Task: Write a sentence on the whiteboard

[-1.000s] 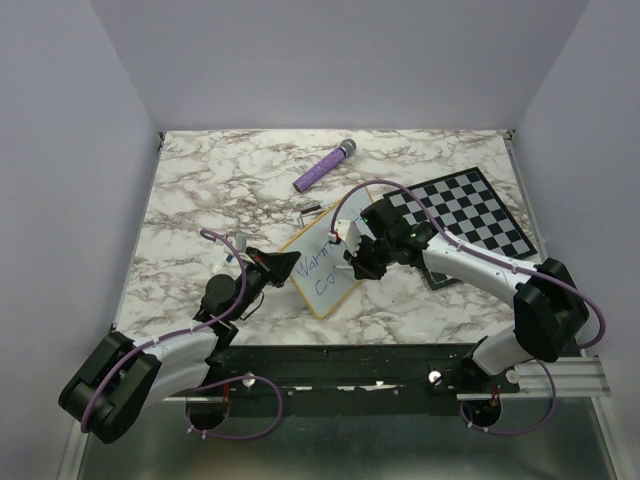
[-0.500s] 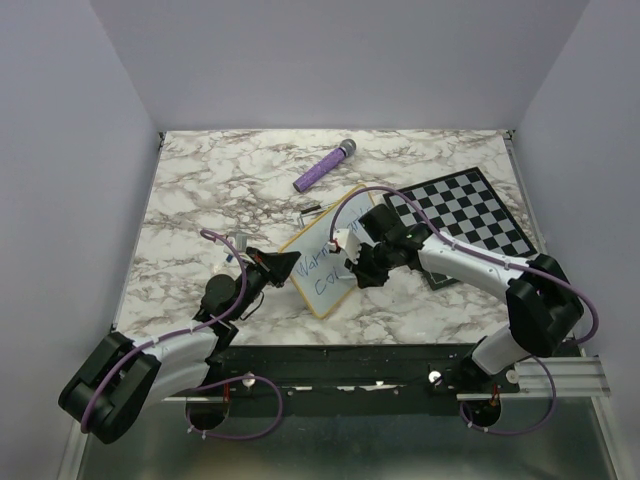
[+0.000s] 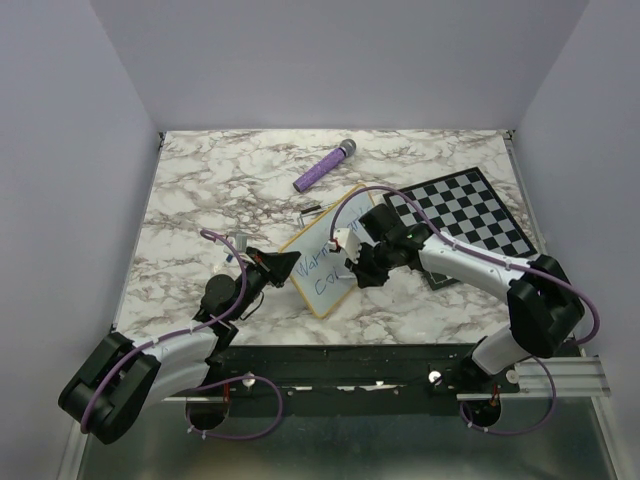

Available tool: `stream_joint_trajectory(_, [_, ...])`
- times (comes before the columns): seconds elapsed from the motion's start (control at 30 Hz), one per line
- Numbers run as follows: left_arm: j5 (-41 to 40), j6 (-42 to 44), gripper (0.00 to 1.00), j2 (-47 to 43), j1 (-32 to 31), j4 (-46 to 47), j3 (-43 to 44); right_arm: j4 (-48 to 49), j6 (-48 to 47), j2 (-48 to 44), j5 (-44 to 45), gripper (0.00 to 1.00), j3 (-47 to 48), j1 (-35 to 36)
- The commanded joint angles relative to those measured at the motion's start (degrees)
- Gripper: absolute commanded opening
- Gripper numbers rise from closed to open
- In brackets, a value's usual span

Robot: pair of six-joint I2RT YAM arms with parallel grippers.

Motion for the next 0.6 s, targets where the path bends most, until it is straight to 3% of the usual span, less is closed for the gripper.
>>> stream_joint_trajectory(0.0, [2.0, 1.0, 0.00, -0.1, -0.2, 1.8, -0.7, 2.4, 1.3, -1.8, 0.6, 0.01, 1.6, -0.1])
stream_joint_trajectory(0.57, [2.1, 0.9, 0.00, -0.1, -0.2, 2.1, -0.9, 5.3, 4.7, -3.0, 3.8, 0.00, 0.9, -2.3])
